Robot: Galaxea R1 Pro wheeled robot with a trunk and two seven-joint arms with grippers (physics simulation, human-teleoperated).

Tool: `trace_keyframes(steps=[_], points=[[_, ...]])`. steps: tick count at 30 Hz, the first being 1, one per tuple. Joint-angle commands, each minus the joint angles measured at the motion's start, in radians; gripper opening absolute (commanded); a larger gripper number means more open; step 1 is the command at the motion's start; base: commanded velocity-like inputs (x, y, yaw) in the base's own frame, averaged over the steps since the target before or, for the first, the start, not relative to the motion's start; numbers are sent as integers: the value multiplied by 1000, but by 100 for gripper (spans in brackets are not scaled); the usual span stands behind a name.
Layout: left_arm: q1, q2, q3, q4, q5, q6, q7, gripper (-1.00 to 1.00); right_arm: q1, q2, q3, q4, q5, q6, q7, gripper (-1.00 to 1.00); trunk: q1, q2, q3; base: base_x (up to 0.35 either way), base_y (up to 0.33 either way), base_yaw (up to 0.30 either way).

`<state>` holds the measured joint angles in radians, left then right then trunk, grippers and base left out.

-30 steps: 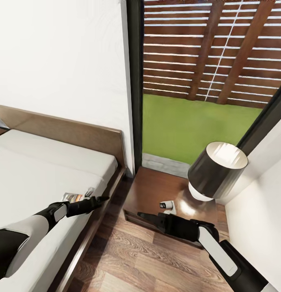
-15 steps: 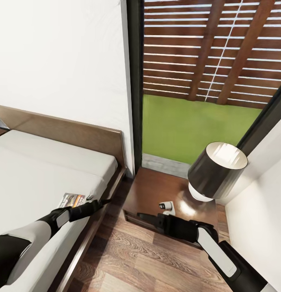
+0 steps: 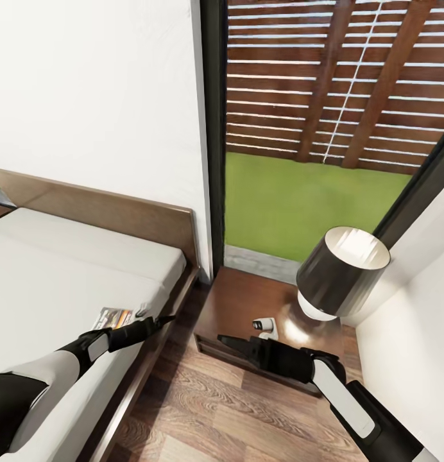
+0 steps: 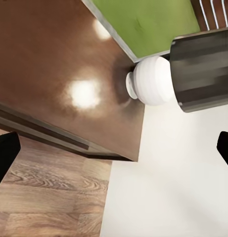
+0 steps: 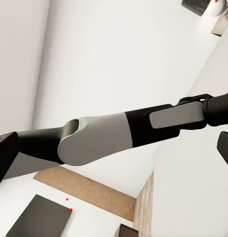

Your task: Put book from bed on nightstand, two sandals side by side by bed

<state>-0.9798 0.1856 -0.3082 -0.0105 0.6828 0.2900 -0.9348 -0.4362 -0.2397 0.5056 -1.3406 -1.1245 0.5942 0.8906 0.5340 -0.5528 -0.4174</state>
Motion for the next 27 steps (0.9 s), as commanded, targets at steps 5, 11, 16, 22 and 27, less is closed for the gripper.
trace_keyframes(steps=[5,11,16,22,27], points=[[0,-1,-8,0,11,8,-3,100,-1,-1,2,0,-8,6,-2,100,0,-1,6,0,0,0],[0,-6,-8,0,11,6,-3,100,-1,-1,0,0,-9,6,-2,100,0,-1,16,0,0,0],[1,-9,-9,-1,10,3,-5,100,-1,-1,0,1,-9,7,-2,100,0,-1,24,0,0,0],[1,-22,-9,-2,8,1,-4,100,-1,-2,-2,5,-9,7,-2,100,0,-1,33,0,0,0],[1,-26,-9,-3,3,-1,0,100,-1,-1,-3,13,-9,6,-2,100,0,-1,41,0,0,0]])
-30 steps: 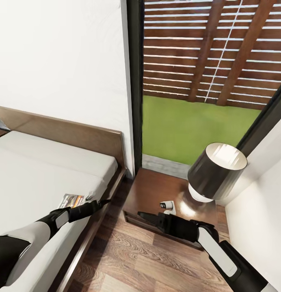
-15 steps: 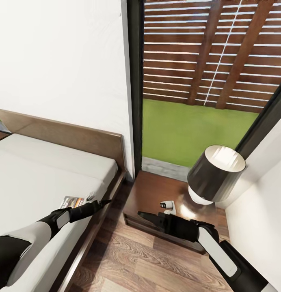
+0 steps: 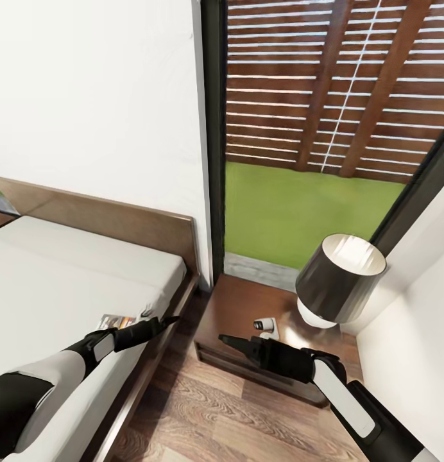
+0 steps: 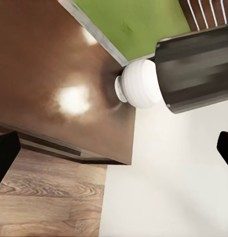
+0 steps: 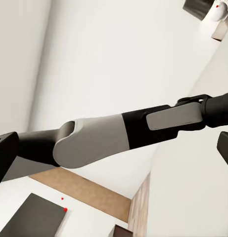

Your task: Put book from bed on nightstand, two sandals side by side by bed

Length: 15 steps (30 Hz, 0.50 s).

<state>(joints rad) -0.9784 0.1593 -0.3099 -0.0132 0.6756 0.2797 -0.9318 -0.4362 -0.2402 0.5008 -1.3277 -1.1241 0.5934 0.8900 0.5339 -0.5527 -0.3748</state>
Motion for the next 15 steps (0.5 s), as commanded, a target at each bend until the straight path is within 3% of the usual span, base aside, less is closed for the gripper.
trace_keyframes(steps=[1,15], points=[[-1,0,-8,0,10,9,-2,100,-1,-1,1,1,-10,7,-2,100,0,-1,0,0,0,0],[0,-3,-8,1,13,10,-9,100,-1,-1,0,18,-13,6,-2,100,0,-1,20,0,0,0]])
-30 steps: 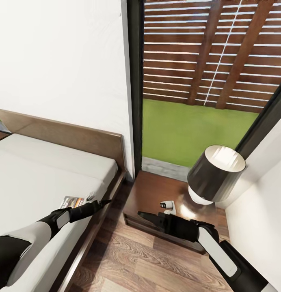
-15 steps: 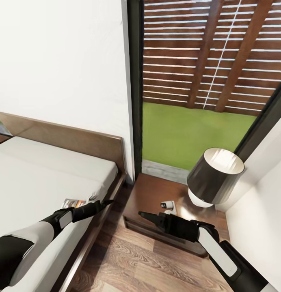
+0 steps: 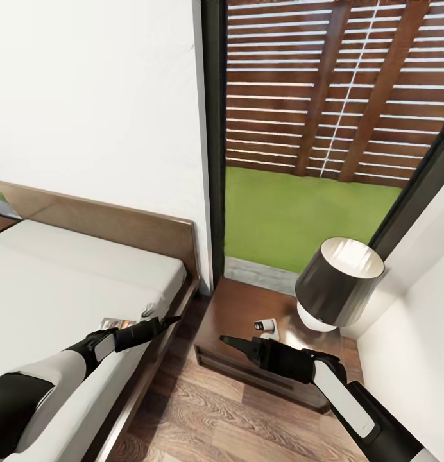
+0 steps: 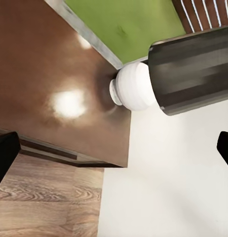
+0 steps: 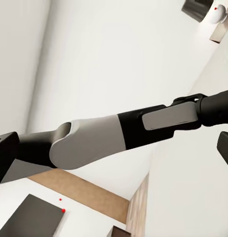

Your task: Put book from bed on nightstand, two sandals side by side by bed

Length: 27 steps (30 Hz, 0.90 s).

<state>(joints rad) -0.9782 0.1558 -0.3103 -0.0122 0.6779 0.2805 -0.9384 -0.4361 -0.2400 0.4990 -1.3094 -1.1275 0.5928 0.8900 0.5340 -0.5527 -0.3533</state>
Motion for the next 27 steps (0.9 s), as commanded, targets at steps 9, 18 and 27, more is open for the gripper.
trace_keyframes(steps=[9,18,27], points=[[0,-11,-7,0,11,9,0,100,-1,-1,2,1,-10,3,-2,100,0,-1,1,0,0,0],[0,-13,-7,0,11,8,1,100,-1,-1,2,1,-9,1,-2,100,0,-1,1,0,0,0],[0,-15,-8,0,11,8,1,100,-1,-1,3,2,-8,-5,-3,100,0,-1,10,0,0,0]])
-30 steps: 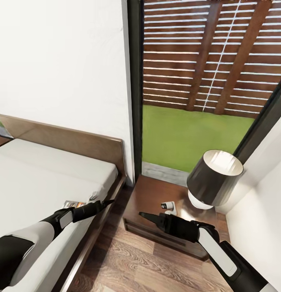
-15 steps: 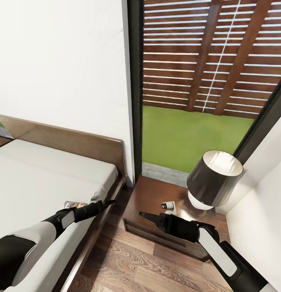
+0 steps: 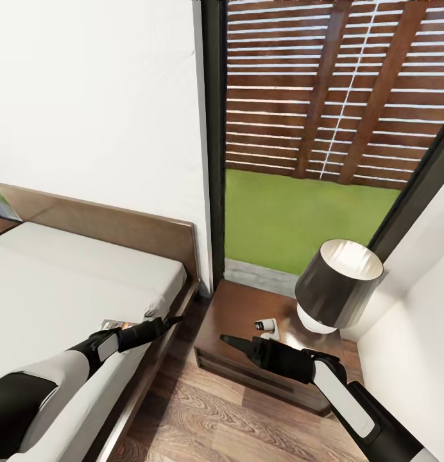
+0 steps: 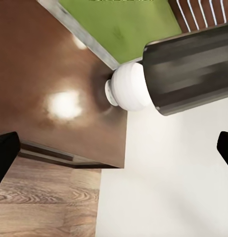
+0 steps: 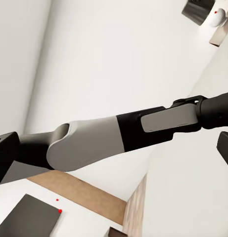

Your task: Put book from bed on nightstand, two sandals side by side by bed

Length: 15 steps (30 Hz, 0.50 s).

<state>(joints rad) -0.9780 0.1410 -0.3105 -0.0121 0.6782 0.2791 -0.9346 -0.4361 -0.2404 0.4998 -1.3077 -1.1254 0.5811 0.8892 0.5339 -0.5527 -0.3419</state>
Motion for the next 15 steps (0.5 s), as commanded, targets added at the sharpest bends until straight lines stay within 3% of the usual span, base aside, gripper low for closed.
trace_keyframes(steps=[1,15], points=[[-1,0,-8,0,11,9,-3,100,-1,-1,2,0,-10,7,-2,100,0,-1,0,0,0,0],[-1,0,-7,0,11,9,-3,100,-1,0,3,1,-10,5,-2,100,0,-1,22,0,0,0]])
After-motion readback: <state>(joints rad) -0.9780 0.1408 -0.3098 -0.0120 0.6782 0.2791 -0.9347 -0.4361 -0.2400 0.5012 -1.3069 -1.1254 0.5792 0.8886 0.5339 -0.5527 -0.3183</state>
